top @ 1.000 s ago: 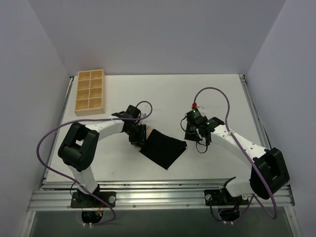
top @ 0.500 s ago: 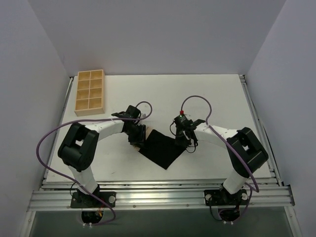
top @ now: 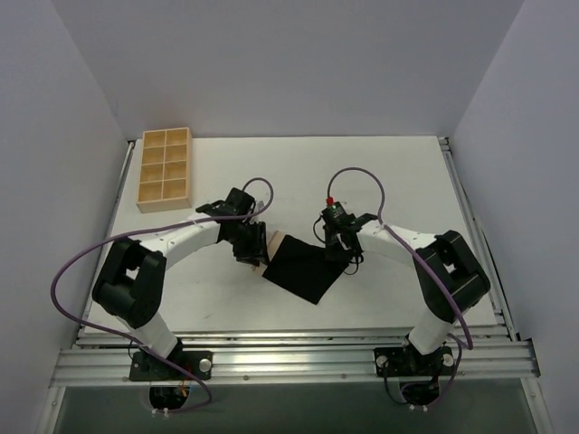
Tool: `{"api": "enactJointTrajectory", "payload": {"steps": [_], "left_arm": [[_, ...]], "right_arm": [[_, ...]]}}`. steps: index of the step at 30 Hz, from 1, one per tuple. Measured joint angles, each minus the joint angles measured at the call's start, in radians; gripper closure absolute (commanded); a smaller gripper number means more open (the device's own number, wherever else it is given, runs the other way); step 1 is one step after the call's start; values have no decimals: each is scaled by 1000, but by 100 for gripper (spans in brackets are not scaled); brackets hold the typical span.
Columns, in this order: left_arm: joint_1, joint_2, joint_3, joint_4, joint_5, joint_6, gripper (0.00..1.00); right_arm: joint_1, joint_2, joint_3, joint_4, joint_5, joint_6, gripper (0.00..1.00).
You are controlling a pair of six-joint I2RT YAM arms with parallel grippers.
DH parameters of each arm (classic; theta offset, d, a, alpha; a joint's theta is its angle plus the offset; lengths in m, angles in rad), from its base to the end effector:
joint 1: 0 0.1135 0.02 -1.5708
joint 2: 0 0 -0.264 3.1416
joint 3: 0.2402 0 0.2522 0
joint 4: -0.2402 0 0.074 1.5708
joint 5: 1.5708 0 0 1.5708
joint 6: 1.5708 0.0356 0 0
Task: Roll the underwear
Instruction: Fold the underwear
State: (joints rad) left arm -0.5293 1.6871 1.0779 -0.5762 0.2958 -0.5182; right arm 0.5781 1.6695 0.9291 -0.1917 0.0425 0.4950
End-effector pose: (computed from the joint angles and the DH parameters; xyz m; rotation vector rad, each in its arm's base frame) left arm 0.2766 -0.1738 0.1846 0.0999 2.8831 -0.6535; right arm 0.2794 0.1805 0.1673 -0.0878 2.5436 0.3837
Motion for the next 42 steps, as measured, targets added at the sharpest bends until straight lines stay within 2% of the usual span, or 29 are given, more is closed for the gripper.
{"api": "enactJointTrajectory", "payload": {"steps": [5, 13, 20, 31, 39, 42], "left_arm": [[11, -15, 113, -48, 1, -2, 55], [64, 74, 259, -30, 68, 34, 62], [59, 190, 259, 36, 153, 37, 63], [56, 316, 259, 109, 139, 43, 64], [57, 323, 259, 127, 134, 31, 64], [57, 321, 259, 128, 132, 29, 60]], "right_arm": [[0, 6, 70, -59, -1, -56, 78], [55, -111, 85, -82, -50, -2, 77], [124, -142, -27, -30, -99, 80, 77], [221, -127, -150, 39, -101, 149, 77], [245, -149, -181, 77, -68, 175, 77], [256, -151, -182, 78, -52, 180, 78]]}}
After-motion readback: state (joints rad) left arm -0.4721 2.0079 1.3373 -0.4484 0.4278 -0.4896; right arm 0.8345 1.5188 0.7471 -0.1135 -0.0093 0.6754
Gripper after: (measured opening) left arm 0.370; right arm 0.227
